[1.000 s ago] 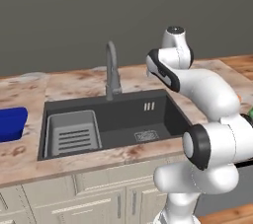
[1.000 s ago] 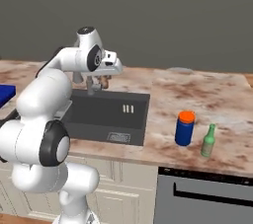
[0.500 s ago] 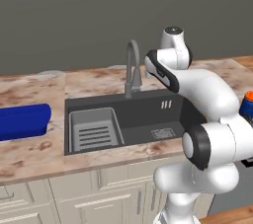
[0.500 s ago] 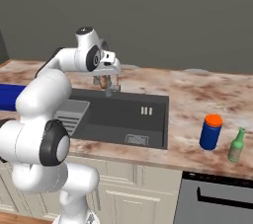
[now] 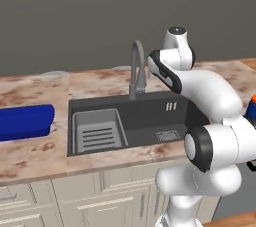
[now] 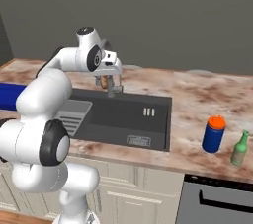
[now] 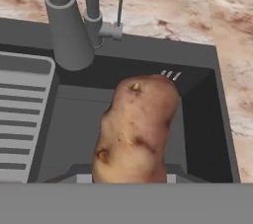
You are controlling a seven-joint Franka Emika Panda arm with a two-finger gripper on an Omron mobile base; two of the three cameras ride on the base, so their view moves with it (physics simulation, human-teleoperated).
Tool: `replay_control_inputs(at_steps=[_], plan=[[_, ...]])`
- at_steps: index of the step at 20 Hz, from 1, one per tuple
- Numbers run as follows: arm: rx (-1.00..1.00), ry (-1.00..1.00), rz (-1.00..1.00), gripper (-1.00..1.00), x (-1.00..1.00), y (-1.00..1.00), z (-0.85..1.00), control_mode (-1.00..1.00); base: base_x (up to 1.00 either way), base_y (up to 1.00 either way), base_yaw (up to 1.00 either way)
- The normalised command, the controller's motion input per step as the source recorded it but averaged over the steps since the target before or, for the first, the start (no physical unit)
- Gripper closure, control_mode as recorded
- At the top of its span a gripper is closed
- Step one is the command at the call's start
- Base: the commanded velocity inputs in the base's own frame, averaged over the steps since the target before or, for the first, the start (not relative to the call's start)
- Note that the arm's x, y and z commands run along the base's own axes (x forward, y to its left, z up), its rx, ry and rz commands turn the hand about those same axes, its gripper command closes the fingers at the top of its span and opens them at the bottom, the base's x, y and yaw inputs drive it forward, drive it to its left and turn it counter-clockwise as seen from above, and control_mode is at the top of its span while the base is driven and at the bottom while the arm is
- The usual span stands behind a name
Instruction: Pick up all produce items and place them in the sink. Turn on the sink faucet to wash them. Then turn the sink off and put them in the tray.
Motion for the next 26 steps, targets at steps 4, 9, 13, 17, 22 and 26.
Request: replay_control_inputs(at_steps=[4,9,13,17,22,26], plan=[[0.0,0.0,0.0,1.0,0.0,0.0,0.0,1.0,0.38,-0.03,0.09],[0.0,0.0,0.0,1.0,0.0,0.0,0.0,1.0,0.23,-0.23,0.05],[0.0,0.0,0.0,1.0,0.0,0.0,0.0,1.0,0.23,-0.27,0.04],[0.0,0.0,0.0,1.0,0.0,0.0,0.0,1.0,0.31,-0.26,0.01],[0.0,0.0,0.0,1.0,0.0,0.0,0.0,1.0,0.36,-0.18,0.0],[0.0,0.0,0.0,1.0,0.0,0.0,0.0,1.0,0.34,-0.08,0.0]])
